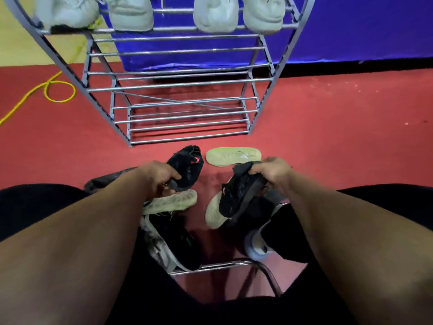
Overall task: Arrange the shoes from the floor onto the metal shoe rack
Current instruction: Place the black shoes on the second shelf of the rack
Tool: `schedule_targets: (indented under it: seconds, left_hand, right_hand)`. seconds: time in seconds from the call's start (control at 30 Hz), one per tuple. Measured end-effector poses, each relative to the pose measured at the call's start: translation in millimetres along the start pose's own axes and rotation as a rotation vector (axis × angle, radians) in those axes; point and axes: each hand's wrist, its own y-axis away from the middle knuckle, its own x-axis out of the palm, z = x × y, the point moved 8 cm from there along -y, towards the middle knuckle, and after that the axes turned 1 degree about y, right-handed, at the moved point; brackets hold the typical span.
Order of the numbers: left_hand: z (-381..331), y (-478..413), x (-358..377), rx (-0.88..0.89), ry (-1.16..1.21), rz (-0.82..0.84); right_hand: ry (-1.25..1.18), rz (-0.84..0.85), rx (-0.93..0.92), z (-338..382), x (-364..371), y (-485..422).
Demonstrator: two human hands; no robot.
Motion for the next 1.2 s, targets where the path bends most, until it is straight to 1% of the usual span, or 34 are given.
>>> schedule_targets:
  seconds: [0.1,0.17,0.23,0.27,0.33,0.47,0.53,0.57,0.6,0.63,0.7,0.77,0.87,0.97,1.2]
  left_hand:
    - [3,-11,14,-0.016,0.036,0.015]
    - [5,-21,25,-0.029,0.079,0.042]
    - [6,-31,34,-0.051,0.127,0.056]
    - [7,-38,39,-0.056,0.149,0.055]
    - [7,-52,49,-0.064,0.191,0.065]
    - [5,-72,81,-0.082,0.296,0.145]
    - [8,-81,97,-0.108,0.319,0.154]
    - [10,-84,104,-0.118,0.318,0.149]
    - [11,-89,110,-0.123,0.321,0.142]
    - [13,-92,115,-0.125,0.322,0.134]
    - [17,-100,123,-0.131,0.328,0.129]
    - [19,-105,129,-0.136,0.328,0.125]
    - [20,-112,132,-0.145,0.315,0.125]
    - [23,-117,130,-0.170,0.316,0.122]
    - [31,-123,135,-0.179,0.345,0.081]
  right_hand:
    - [-0.028,0.041,0.083,-24,14,-22]
    - [-0.058,0.126,0.126,-39,33,-35]
    - [-0.146,0.223,0.155,-47,55,-45]
    - [-0.195,0.229,0.180,-53,63,-56]
    - [-0.263,0.179,0.186,-62,64,-70]
    - [-0.328,-0.050,0.298,-99,30,-91]
    - [-0.226,-0.096,0.336,-120,11,-99]
    - [-0.297,-0.113,0.396,-130,6,-98]
    - [-0.318,-0.117,0.380,-131,2,-98]
    - [-0.328,-0.129,0.423,-137,0,-96]
    - [-0.372,-0.140,0.500,-153,1,-103]
    - [-0.445,-0.144,0.532,-161,10,-109]
    - [-0.430,-0.075,0.601,-164,23,-107]
    - [-0.431,-0.044,0.626,-166,23,-112]
    - [-0.602,0.015,0.671,-182,51,-115]
